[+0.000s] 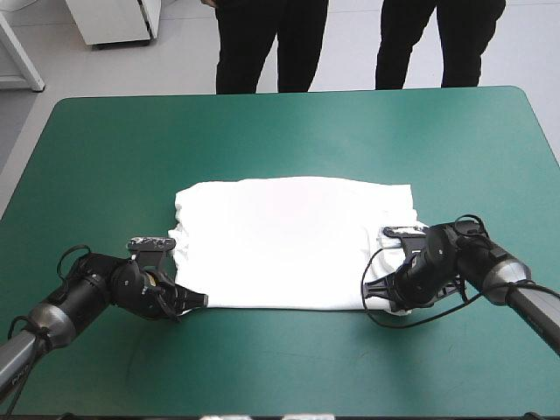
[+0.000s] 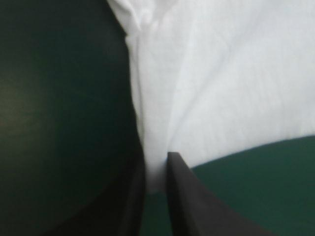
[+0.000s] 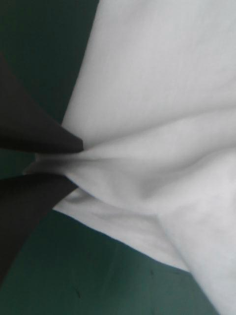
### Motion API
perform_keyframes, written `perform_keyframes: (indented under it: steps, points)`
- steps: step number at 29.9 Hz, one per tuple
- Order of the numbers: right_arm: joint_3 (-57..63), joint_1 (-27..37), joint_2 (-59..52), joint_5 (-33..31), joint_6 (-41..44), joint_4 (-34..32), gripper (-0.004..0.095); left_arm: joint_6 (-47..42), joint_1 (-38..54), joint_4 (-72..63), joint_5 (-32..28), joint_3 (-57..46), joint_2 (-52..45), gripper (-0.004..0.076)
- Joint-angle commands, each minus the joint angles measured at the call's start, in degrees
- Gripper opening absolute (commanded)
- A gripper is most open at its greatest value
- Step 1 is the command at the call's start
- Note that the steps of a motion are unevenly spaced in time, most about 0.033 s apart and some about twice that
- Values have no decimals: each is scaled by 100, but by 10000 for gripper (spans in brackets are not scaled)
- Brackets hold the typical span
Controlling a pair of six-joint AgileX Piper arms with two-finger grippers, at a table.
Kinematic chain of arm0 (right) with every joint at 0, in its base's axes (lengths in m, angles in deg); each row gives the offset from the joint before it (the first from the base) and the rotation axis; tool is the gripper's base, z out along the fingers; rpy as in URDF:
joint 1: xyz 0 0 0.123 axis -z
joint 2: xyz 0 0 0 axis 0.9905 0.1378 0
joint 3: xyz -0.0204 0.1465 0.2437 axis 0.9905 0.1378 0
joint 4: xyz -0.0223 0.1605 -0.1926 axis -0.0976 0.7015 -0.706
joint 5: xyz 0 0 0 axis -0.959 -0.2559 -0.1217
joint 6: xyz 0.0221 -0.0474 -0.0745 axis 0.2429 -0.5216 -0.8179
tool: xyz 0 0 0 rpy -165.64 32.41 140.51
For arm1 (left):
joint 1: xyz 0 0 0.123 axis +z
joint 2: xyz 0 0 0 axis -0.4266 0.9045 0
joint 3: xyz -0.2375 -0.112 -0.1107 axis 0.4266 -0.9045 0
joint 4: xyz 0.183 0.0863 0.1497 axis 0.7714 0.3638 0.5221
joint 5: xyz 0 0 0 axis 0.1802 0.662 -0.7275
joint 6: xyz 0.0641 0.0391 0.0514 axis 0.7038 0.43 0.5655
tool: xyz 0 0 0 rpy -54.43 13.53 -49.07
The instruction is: Fold the cloth
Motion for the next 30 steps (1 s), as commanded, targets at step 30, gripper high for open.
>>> perform_keyframes:
  steps: [30]
  points:
    - [-2460, -12, -879, -1791, 576, -1573, 501, 245, 871, 942, 1508, 3501, 1008, 506]
